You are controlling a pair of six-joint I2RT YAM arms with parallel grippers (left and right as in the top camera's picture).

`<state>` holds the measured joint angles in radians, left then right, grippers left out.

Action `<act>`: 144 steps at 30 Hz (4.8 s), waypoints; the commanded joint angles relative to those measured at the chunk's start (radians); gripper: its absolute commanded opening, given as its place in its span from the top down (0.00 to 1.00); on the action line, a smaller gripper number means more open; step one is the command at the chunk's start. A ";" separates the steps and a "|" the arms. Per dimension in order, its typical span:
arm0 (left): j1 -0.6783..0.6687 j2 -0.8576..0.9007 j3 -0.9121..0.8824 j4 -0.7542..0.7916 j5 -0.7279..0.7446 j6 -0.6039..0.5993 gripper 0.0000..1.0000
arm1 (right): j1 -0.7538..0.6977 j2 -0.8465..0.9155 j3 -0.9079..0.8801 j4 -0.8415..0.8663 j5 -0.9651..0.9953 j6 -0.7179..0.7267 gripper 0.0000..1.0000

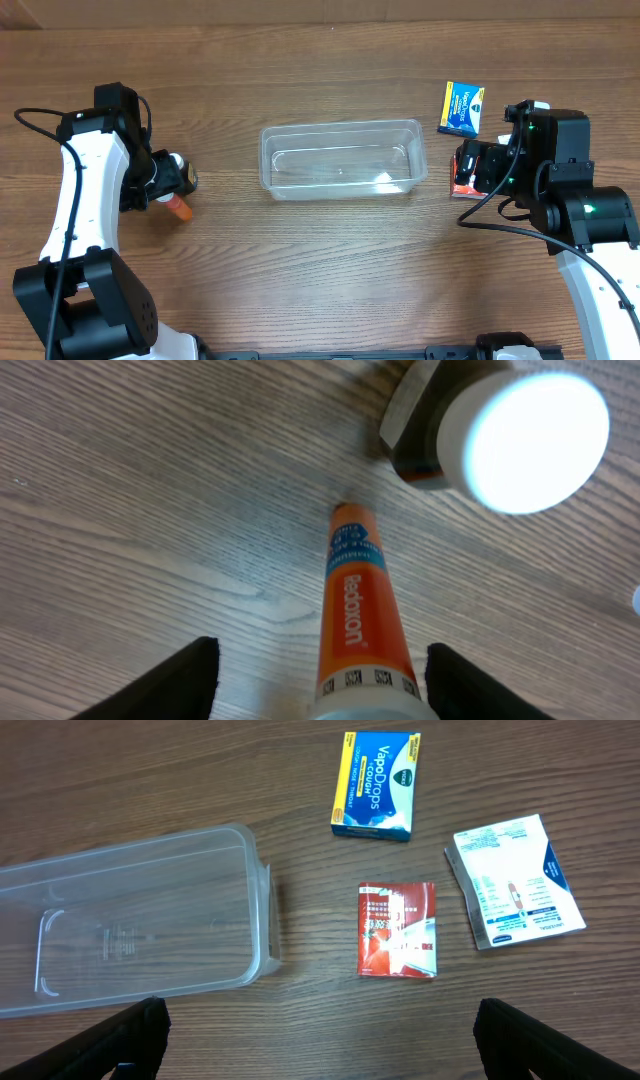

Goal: Pack container
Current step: 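Move the left gripper to the orange Redoxon tube and grasp it, then carry the Redoxon tube into the container's left end and release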

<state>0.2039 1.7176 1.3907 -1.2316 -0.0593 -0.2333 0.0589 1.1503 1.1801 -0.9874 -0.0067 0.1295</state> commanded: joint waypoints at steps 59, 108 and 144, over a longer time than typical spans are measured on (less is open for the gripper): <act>-0.023 0.016 -0.057 0.058 0.050 0.027 0.92 | -0.004 -0.005 0.035 0.003 0.017 -0.006 0.00; -0.534 0.336 0.443 -0.016 0.083 -0.044 0.93 | -0.004 -0.005 0.035 0.005 0.016 -0.002 0.00; -0.534 0.331 0.566 -0.110 0.035 -0.058 0.39 | -0.004 -0.005 0.035 0.001 0.016 -0.002 0.00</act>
<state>-0.3260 2.0560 1.8954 -1.3148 0.0029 -0.2707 0.0589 1.1503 1.1801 -0.9874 0.0040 0.1299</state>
